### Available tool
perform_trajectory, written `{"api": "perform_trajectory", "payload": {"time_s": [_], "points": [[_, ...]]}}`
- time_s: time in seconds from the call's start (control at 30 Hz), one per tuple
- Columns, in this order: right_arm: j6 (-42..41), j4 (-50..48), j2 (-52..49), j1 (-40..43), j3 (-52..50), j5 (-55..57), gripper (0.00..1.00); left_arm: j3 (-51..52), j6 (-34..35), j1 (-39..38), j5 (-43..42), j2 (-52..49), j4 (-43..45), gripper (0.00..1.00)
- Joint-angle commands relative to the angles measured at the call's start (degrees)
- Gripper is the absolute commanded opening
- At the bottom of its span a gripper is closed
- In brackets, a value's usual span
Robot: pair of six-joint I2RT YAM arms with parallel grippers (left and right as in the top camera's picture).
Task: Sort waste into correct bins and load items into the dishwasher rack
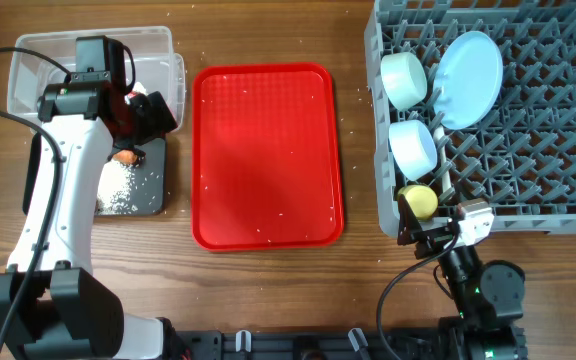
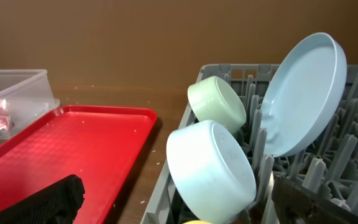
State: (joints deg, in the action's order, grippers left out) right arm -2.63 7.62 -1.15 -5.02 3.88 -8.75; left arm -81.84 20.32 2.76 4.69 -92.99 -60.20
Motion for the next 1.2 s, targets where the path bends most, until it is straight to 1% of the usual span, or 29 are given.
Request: {"api": "perform_trajectory", "payload": {"time_s": [0.0,0.87,0.93,1.03,1.1,1.17], "points": [[1.0,-0.3,1.0,-0.3,-0.3,-0.7,1.00,0.3,0.3,0.2,0.5,0.8,0.0,1.00],[1.0,-1.1,0.9,-0.3,-0.5,-0.7,1.00,0.3,0.3,0.1,0.5,1.7,0.0,1.00],[1.0,-1.0,0.9,-0.3,-0.5,-0.7,1.00,0.3,0.3,-0.6,0.6,3.9,0.0,1.00],[1.0,-1.1,0.9,-0.3,-0.5,-0.7,1.00,0.3,-0.3,-1.7,0.2,9.8,0.3,1.00],[1.0,-1.1,0.9,-0.3,-0.5,-0.7,1.00,0.5,-0.3,-2.6,-2.2,15.4,2.4,1.00],[1.0,-1.1,0.9,-0.3,-0.5,-0.7,1.00,3.5,-0.5,-3.8,-3.3,22.2,7.3,1.00]]}}
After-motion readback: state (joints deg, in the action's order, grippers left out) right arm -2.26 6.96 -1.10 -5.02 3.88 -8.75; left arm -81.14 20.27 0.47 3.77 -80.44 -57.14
